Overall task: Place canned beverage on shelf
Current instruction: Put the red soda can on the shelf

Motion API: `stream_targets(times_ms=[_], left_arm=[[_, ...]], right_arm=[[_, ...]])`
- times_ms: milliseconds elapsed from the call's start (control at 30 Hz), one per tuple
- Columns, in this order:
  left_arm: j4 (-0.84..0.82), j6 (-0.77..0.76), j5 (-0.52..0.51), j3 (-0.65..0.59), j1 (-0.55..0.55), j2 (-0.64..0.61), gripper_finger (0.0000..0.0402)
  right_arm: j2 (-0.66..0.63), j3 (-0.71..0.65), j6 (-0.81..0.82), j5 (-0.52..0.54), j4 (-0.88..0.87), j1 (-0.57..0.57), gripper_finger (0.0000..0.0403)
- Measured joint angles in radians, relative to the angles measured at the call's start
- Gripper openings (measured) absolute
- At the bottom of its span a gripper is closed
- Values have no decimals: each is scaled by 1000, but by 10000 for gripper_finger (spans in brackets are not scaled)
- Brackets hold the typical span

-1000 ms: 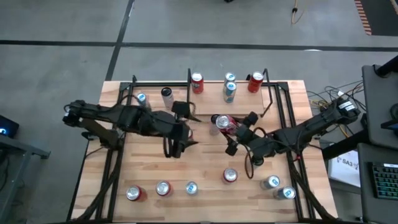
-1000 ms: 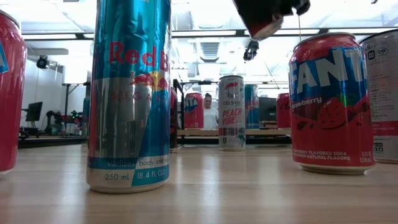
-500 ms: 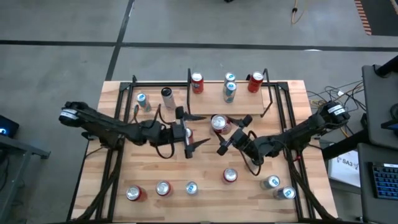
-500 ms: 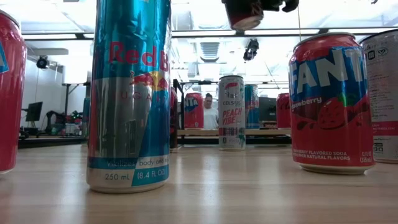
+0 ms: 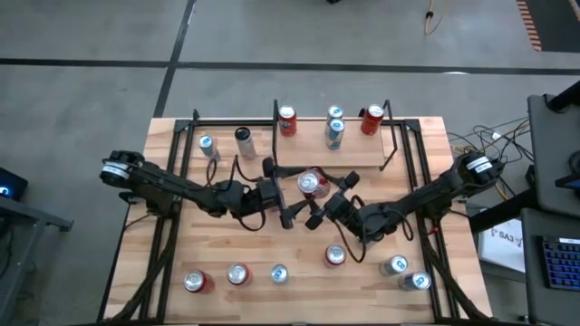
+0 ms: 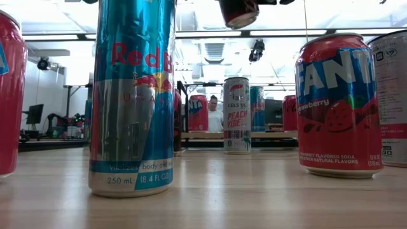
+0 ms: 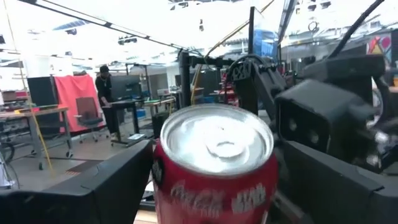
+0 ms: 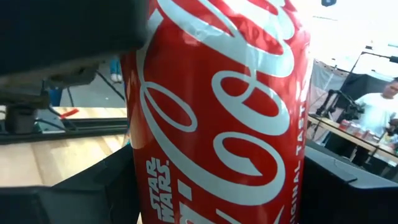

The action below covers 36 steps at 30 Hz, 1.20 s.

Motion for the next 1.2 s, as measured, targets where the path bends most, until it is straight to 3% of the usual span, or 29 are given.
stream_targets(times_ms=[333, 567, 700, 767, 933, 1067, 1200], left_arm=[[19, 11, -18, 54, 4, 62, 343], [18, 24, -30, 57, 4, 63, 285], [14, 25, -30, 57, 4, 62, 285], [-4, 27, -29, 57, 4, 52, 285], [-143, 54, 9, 55, 0, -31, 285], [-316, 86, 40, 55, 1, -152, 285], [-475, 101, 208, 45, 2, -274, 285]], right_arm=[[1, 0, 21, 16, 2, -5, 289], [1, 0, 12, 21, 2, -5, 289], [1, 0, 13, 22, -2, -5, 289], [1, 0, 13, 21, -4, -3, 311], [-12, 0, 16, 3, -6, 19, 386], [-39, 0, 16, 23, -6, 63, 387], [-79, 0, 13, 33, -29, 118, 387]])
